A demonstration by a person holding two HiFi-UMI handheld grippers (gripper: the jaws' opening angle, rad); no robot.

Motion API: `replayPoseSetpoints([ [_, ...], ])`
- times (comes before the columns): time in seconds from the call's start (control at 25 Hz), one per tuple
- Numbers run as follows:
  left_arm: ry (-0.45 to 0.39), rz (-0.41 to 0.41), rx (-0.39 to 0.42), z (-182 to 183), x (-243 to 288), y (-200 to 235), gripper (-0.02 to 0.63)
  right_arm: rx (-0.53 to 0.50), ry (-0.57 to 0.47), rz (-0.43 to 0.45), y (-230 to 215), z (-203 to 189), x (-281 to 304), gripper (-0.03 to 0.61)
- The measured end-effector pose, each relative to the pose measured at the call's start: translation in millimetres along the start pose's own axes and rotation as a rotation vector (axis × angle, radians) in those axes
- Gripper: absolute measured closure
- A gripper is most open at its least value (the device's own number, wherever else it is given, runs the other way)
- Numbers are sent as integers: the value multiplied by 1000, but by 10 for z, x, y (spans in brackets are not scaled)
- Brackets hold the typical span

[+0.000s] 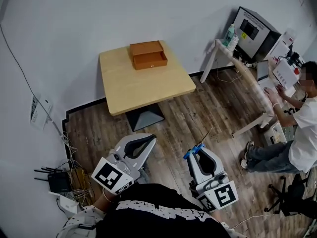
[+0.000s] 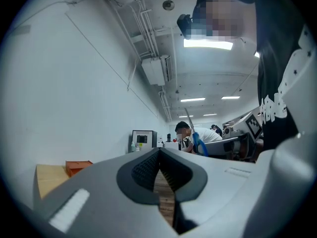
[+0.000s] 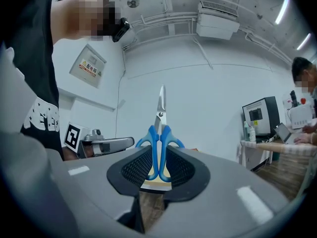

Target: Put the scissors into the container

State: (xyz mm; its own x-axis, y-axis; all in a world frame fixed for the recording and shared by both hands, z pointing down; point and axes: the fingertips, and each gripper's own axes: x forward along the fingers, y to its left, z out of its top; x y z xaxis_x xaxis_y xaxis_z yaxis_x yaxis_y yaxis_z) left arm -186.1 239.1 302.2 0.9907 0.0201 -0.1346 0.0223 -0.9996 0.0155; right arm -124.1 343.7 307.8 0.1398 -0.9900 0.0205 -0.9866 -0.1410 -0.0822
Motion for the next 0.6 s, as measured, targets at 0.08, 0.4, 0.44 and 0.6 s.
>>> replayPoseSetpoints([
  [0.08, -14, 7, -4, -1, 56, 147, 612, -5, -1, 1, -55, 39, 139, 477],
  [0.4, -24, -4, -17, -30, 202, 673, 612, -25, 25, -6, -126, 112, 683, 477],
  [0.44, -26, -1, -17, -38, 193, 751, 612, -28, 29, -9, -111, 106, 751, 477],
  [0.6, -37, 2, -29, -39, 208, 973, 612, -39, 50, -16, -106, 111, 960, 477],
])
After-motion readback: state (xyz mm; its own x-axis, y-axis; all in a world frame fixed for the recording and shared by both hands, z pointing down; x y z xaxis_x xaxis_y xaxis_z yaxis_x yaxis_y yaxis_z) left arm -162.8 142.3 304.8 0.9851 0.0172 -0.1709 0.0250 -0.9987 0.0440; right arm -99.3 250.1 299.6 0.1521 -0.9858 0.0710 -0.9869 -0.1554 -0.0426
